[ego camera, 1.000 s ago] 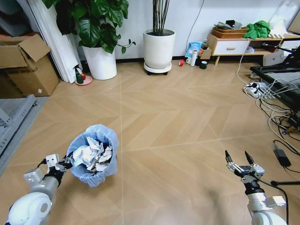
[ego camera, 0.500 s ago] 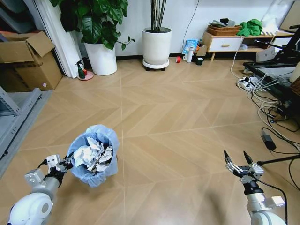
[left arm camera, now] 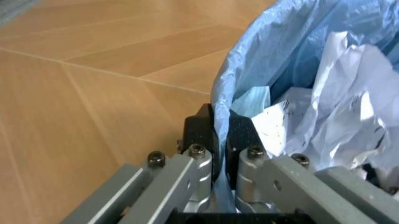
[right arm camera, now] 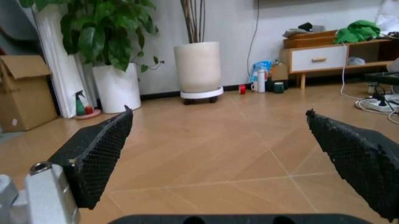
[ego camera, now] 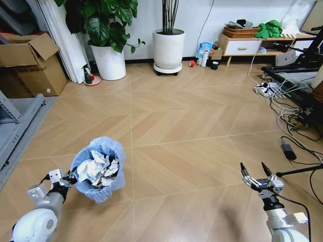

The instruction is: Pick up the trash bin and place the garbage on the floor into it.

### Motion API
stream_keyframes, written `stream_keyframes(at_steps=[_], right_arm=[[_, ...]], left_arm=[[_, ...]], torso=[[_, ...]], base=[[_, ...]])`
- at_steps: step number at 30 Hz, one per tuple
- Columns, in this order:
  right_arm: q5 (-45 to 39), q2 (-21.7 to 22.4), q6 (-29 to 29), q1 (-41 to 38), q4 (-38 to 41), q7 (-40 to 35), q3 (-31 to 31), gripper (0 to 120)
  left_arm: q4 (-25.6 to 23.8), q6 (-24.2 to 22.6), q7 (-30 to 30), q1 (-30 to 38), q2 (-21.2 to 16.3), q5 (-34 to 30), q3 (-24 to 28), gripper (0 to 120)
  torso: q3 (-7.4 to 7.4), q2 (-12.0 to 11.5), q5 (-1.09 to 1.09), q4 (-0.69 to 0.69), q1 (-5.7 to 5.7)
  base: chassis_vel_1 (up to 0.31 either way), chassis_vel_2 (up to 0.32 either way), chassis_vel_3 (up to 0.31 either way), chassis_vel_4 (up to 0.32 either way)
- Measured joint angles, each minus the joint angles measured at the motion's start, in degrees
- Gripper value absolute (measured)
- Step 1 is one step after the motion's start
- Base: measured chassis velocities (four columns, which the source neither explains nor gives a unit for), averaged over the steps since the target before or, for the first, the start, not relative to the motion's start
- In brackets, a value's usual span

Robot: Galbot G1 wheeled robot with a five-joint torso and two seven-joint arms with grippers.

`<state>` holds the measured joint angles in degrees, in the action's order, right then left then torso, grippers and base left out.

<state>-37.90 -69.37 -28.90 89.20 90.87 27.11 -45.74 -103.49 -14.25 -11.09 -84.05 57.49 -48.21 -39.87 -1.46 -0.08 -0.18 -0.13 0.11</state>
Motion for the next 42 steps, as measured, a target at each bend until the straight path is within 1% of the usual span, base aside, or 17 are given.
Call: stream_keyframes(at_steps=[9,14,15,16,17,18,19,22,23,26,28,31,32,36,37,40,42], right_arm=[[0.33,0.20,-0.77,1.00,0.49,0.69,-0.37,100],[0.37,0.67,-0.83,1.07,0.57,0.67,-0.34,100],[0.39,0.72,-0.88,1.13,0.57,0.67,-0.36,100],[0.39,0.72,-0.88,1.13,0.57,0.67,-0.36,100],[0.39,0.80,-0.90,1.15,0.57,0.63,-0.37,100],[0.35,0.87,-0.96,1.12,0.58,0.54,-0.39,100],[0.35,0.87,-0.96,1.12,0.58,0.54,-0.39,100],[0.40,0.98,-1.02,1.02,0.58,0.35,-0.38,100],[0.40,0.98,-1.02,1.02,0.58,0.35,-0.38,100],[1.43,1.05,-1.39,0.75,0.48,-1.15,-0.31,100],[1.76,1.05,-1.45,0.73,0.50,-1.63,-0.30,100],[2.93,1.09,-2.33,0.37,0.50,-3.59,-0.02,100],[2.93,1.09,-2.33,0.37,0.50,-3.59,-0.02,100],[4.02,1.44,-2.57,0.29,1.05,-4.97,0.19,100],[4.02,1.44,-2.57,0.29,1.05,-4.97,0.19,100],[4.07,0.81,-2.69,0.30,3.19,-5.48,0.45,100],[4.07,0.20,-3.50,-0.41,3.24,-5.47,0.76,100]], left_arm=[[8.50,-0.26,-0.11,5.64,-0.64,-0.50,3.12,0],[11.01,-0.21,0.12,7.31,-0.49,-0.23,3.47,0],[11.59,-0.28,0.12,7.66,-0.48,-0.12,3.56,4],[11.59,-0.28,0.12,7.66,-0.48,-0.12,3.56,4],[11.88,-0.51,0.13,7.68,-0.44,-0.10,3.69,10],[11.94,-0.55,0.11,7.71,-0.46,-0.08,3.67,14],[11.94,-0.55,0.11,7.71,-0.46,-0.08,3.67,14],[11.76,-0.58,0.07,7.71,-0.54,-0.07,3.54,26],[11.76,-0.58,0.07,7.71,-0.54,-0.07,3.54,26],[10.02,-0.66,-1.15,7.17,-0.86,-0.76,2.96,43],[9.53,-0.69,-2.02,7.00,-0.92,-1.19,2.81,43],[8.09,0.71,-4.07,6.27,-1.05,-0.84,2.52,60],[8.09,0.71,-4.07,6.27,-1.05,-0.84,2.52,60],[6.00,2.35,-4.55,5.05,-1.23,1.05,1.63,80],[6.00,2.35,-4.55,5.05,-1.23,1.05,1.63,80],[2.04,4.54,-3.11,2.94,-1.59,4.66,0.51,95],[0.49,5.27,-2.46,2.54,-1.60,5.25,0.41,97]], torso=[[0.00,0.00,0.03,0.00,0.00],[0.01,0.00,0.05,0.01,-0.01],[0.01,0.00,0.02,0.00,-0.01],[0.01,0.00,0.02,0.00,-0.01],[0.00,0.00,-0.07,0.01,0.00],[0.00,0.00,-0.08,-0.01,0.00],[0.00,0.00,-0.08,-0.01,0.00],[0.00,0.00,0.02,-0.01,0.00],[0.00,0.00,0.02,-0.01,0.00],[0.00,0.00,0.00,-0.01,0.00],[0.00,0.00,0.01,-0.01,0.00],[0.00,0.00,0.00,-0.01,0.00],[0.00,0.00,0.00,-0.01,0.00],[0.00,0.00,0.00,0.00,0.00],[0.00,0.00,0.00,0.00,0.00],[0.00,0.00,-0.01,0.00,0.00],[0.01,0.00,0.00,0.00,0.00]], base=[[0.000,0.000,0.000,0.000],[0.000,0.000,0.000,0.000],[0.000,0.000,0.000,0.000],[0.000,0.000,0.000,0.000],[0.000,0.000,0.000,0.000],[0.000,0.000,0.000,0.000],[0.000,0.000,0.000,0.000],[0.000,0.000,0.000,0.000],[0.000,0.000,0.000,0.000],[0.000,0.000,0.000,0.000],[0.000,0.000,0.000,0.000],[0.000,0.000,0.000,0.000],[0.000,0.000,0.000,0.000],[0.000,0.000,0.000,0.000],[0.000,0.000,0.000,0.000],[0.000,0.000,0.000,0.000],[0.000,0.000,0.000,0.000]])
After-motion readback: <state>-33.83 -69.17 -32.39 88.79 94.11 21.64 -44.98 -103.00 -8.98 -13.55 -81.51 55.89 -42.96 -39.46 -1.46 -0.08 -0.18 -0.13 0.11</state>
